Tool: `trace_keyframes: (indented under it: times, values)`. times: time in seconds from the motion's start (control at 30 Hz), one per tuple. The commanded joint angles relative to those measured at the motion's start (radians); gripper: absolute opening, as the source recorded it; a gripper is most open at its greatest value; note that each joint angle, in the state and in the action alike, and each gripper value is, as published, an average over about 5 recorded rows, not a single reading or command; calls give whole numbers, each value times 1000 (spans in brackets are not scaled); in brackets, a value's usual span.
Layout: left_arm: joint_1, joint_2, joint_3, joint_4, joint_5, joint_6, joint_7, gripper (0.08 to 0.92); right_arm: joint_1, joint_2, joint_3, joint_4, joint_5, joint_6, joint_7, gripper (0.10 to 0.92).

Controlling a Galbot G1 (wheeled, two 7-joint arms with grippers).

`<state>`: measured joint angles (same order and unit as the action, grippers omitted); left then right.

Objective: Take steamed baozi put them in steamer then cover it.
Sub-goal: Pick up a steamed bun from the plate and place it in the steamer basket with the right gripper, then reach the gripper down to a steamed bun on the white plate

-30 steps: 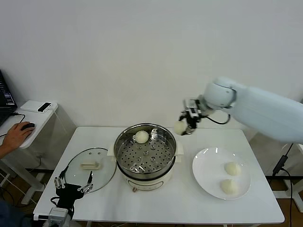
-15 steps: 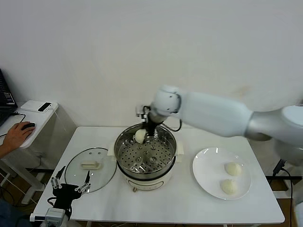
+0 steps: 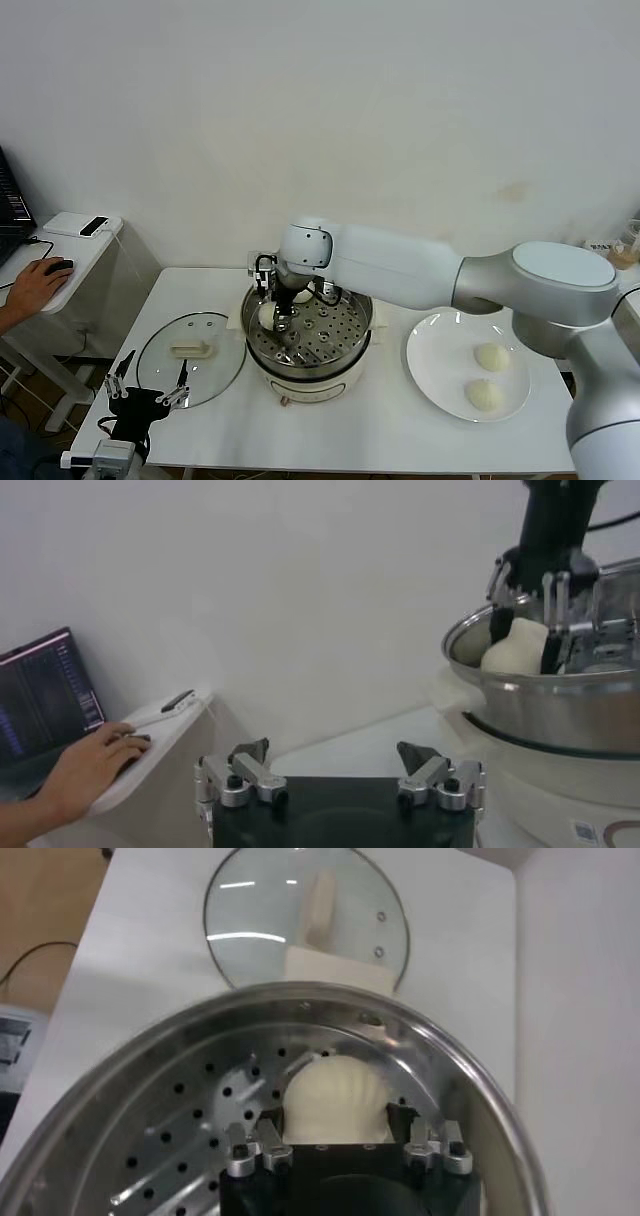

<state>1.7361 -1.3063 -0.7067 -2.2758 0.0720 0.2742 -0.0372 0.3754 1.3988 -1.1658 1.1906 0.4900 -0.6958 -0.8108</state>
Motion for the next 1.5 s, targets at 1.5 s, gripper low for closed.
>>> trace_keyframes:
  times: [1.5]
  values:
    - [4,7,71,-3,46,7,1,823,-381,-1126,312,566,-592,374,-304,823]
